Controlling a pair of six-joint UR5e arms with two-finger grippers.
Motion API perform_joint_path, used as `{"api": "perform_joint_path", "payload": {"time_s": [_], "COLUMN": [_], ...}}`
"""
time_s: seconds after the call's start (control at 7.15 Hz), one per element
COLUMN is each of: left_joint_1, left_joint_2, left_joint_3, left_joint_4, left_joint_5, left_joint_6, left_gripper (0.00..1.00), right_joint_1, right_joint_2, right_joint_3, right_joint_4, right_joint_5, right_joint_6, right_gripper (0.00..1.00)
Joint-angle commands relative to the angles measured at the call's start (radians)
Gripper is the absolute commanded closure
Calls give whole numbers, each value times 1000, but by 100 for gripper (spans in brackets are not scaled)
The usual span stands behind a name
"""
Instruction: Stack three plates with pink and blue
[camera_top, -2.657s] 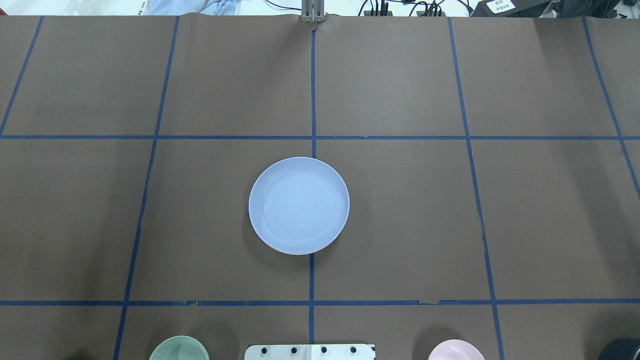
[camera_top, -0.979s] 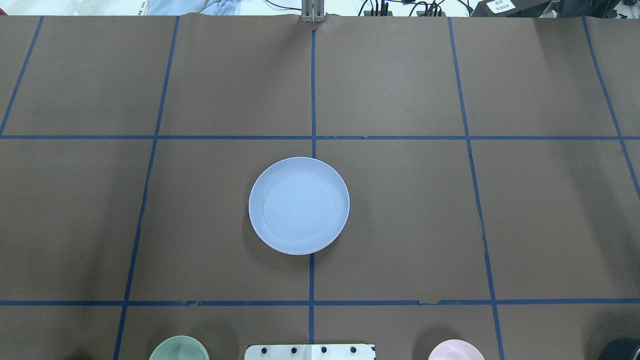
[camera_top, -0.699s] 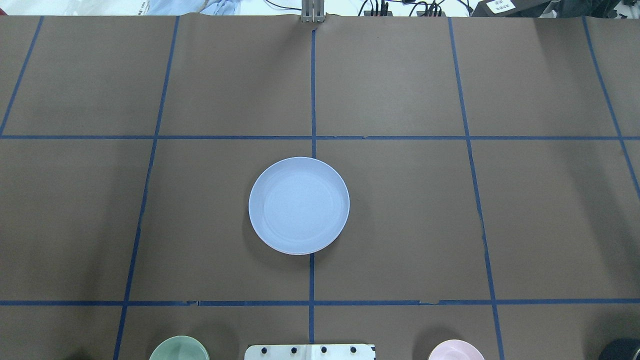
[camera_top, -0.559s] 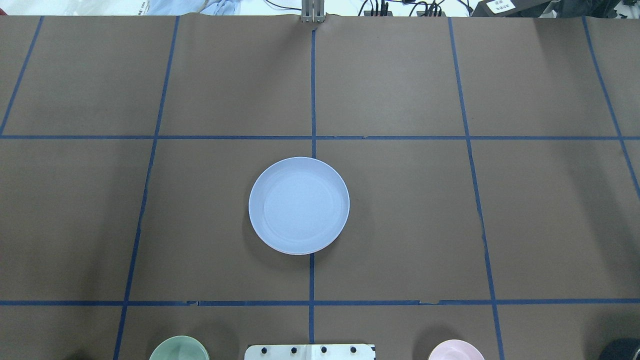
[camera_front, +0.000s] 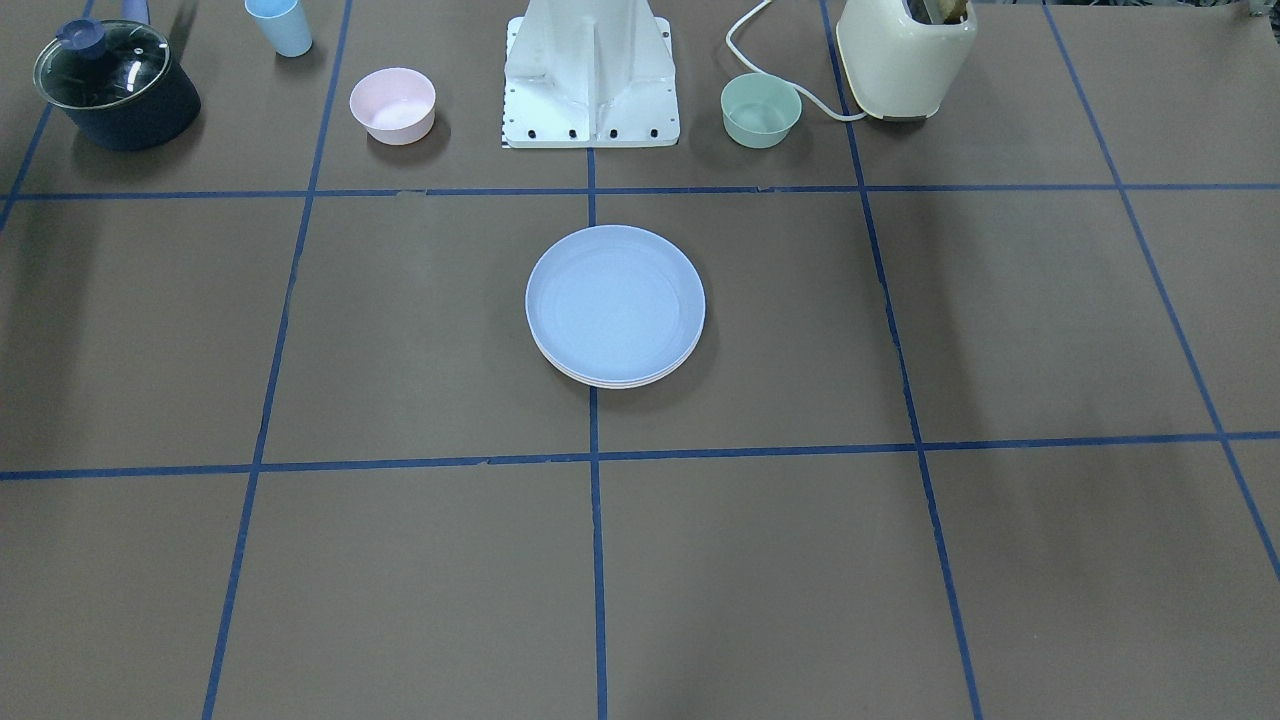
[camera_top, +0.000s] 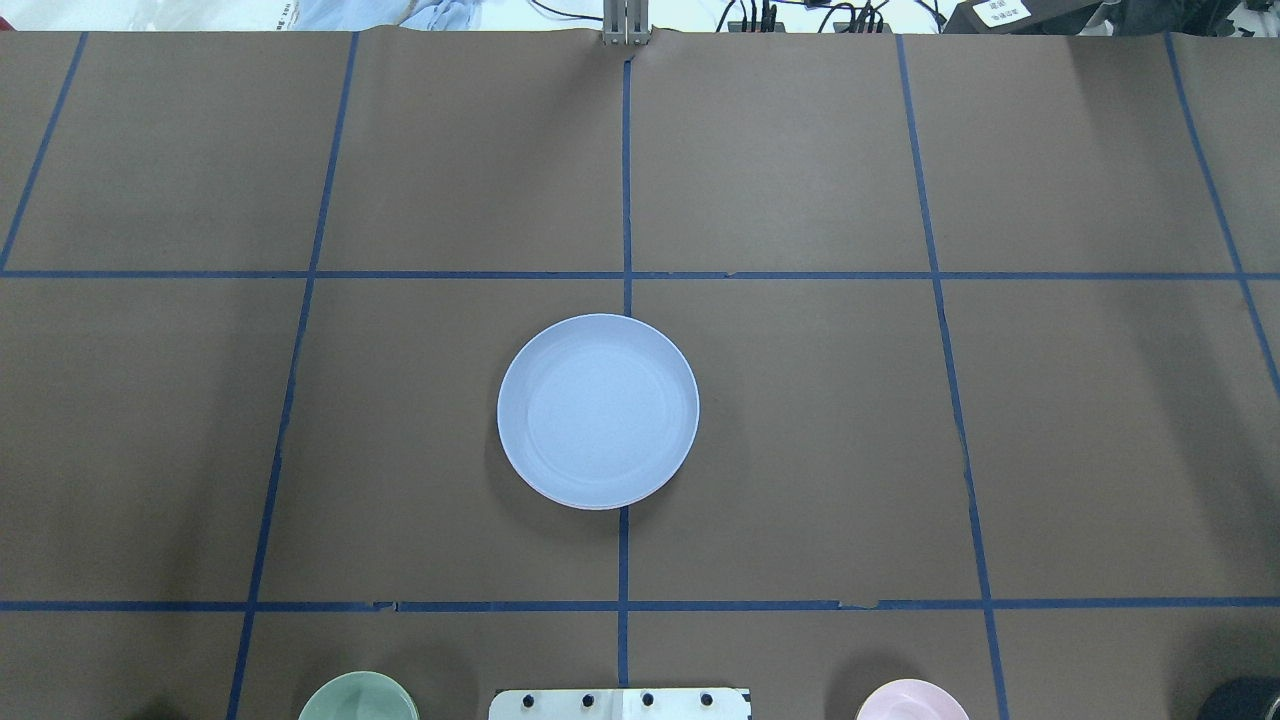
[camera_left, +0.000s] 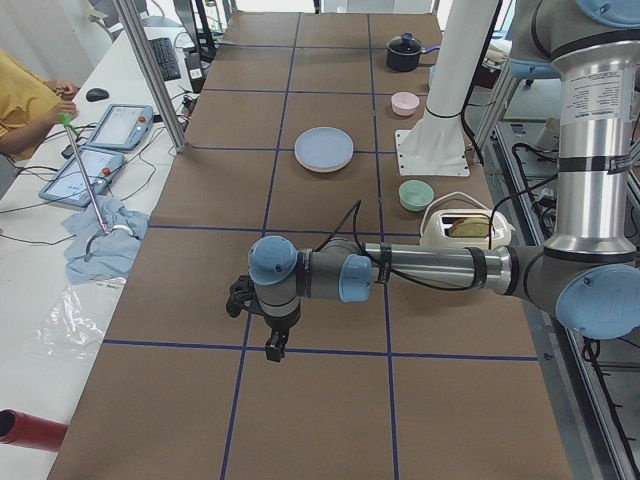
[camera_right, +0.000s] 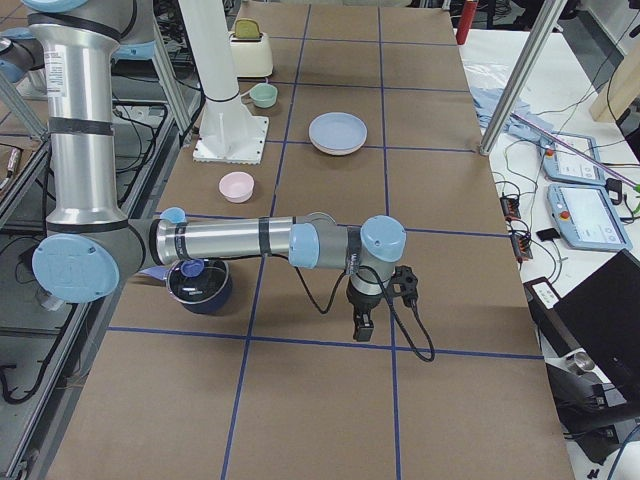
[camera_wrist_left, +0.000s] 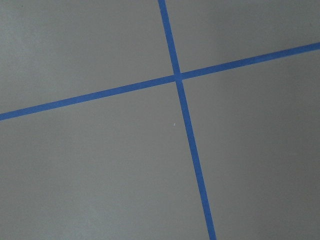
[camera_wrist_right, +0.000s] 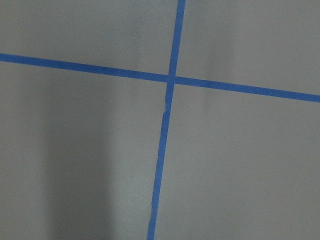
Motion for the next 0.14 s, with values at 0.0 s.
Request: {"api": "perform_joint_path", "payload": {"time_s": [0.0], "left_joint_1": [0], "left_joint_2": [-3], "left_joint_3": [0], "left_joint_4": [0], "left_joint_5": [0], "left_joint_6": [0], "left_gripper": [0], "right_joint_1": [0], "right_joint_2": [0], "right_joint_3": [0], "right_joint_4": [0], "right_joint_5": [0], "right_joint_6": [0], "right_gripper": [0]}}
